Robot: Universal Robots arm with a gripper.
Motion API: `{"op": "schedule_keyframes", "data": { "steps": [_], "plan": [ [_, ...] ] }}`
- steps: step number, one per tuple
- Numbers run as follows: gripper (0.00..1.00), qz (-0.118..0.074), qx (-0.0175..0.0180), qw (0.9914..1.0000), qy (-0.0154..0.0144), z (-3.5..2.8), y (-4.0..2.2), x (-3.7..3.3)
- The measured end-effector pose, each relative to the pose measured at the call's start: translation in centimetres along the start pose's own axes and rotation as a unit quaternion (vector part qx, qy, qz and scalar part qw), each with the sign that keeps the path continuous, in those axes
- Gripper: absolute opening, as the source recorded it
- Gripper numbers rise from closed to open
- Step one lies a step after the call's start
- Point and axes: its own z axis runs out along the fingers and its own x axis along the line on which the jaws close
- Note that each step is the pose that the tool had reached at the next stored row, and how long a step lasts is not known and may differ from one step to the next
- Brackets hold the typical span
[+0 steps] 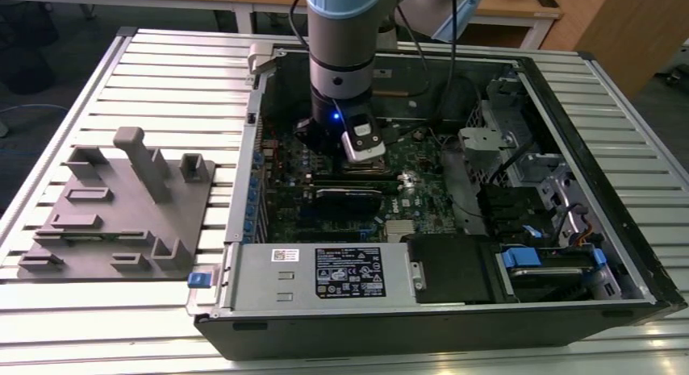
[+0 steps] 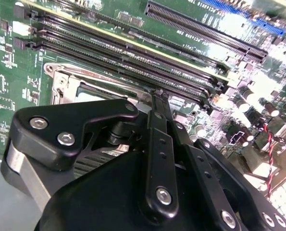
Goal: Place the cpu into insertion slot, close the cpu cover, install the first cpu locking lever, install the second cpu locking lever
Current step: 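Install the second cpu locking lever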
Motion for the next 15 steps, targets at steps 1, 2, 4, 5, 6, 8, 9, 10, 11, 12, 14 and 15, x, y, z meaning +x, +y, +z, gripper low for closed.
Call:
{"op": "schedule_keyframes", "data": {
  "steps": [1,2,4,5,6,8,9,10,11,12,14,15],
  "plan": [
    [0.10,0.000,-0.0021,1.00000,0.0003,0.02,0.00,0.00],
    [0.10,0.000,-0.0050,0.99999,0.0006,0.08,0.00,0.00],
    [0.10,0.000,-0.0082,0.99997,0.0012,0.14,-0.11,-0.01],
    [0.10,0.000,-0.0096,0.99995,0.0016,0.14,-0.14,-0.01],
    [0.10,0.000,-0.0109,0.99994,0.0019,0.14,-0.14,-0.01],
    [0.10,0.001,-0.0114,0.99993,0.0019,0.14,-0.14,-0.01],
    [0.10,0.000,-0.0115,0.99993,0.0019,0.14,-0.14,-0.01],
    [0.10,0.000,-0.0115,0.99993,0.0019,0.15,-0.14,-0.01],
    [0.10,0.000,-0.0114,0.99993,0.0019,0.09,-0.15,-0.01],
    [0.10,0.000,-0.0114,0.99993,0.0020,-0.05,-0.14,-0.01],
    [0.10,0.000,-0.0115,0.99993,0.0019,-0.52,-0.11,-0.03],
    [0.10,0.000,-0.0115,0.99993,0.0019,-0.84,-0.09,-0.04]
  ]
}}
